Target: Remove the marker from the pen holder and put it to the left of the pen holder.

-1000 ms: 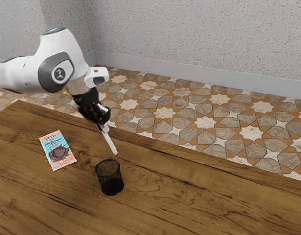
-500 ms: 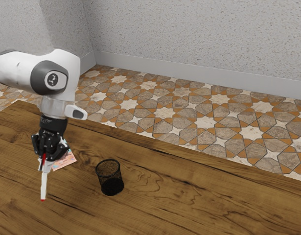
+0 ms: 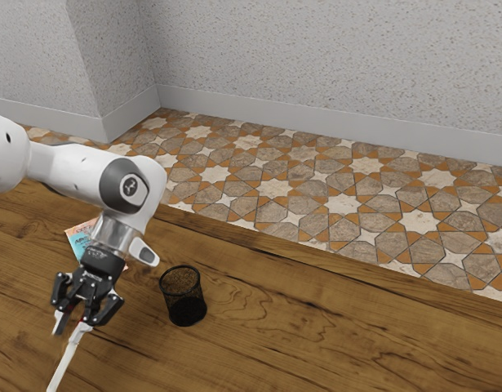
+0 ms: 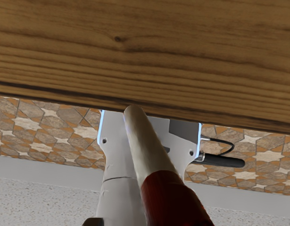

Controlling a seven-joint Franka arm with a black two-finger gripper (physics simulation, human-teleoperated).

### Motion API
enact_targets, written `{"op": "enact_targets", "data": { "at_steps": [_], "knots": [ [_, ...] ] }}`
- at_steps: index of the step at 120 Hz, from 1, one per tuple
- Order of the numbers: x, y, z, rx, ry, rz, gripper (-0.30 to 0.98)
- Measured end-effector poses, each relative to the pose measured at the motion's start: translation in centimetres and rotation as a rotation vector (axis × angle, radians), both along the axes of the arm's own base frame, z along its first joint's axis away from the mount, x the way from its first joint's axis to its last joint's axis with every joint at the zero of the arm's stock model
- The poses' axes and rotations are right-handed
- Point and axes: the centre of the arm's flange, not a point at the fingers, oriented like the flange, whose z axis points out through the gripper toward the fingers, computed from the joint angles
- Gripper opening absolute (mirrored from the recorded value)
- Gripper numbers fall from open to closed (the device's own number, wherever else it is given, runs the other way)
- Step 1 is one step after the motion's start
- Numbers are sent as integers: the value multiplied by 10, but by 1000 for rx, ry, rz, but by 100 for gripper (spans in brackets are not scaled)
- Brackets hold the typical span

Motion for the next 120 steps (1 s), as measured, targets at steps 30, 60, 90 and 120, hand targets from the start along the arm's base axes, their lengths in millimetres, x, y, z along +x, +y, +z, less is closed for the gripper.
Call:
{"op": "enact_targets", "data": {
  "at_steps": [30,60,90,120],
  "knots": [
    [19,17,7,11,-76,79,52],
    [150,13,198,28,-689,54,63],
    [176,-13,249,9,-915,-37,67],
    [168,-6,271,7,-985,-51,68]
  ]
}}
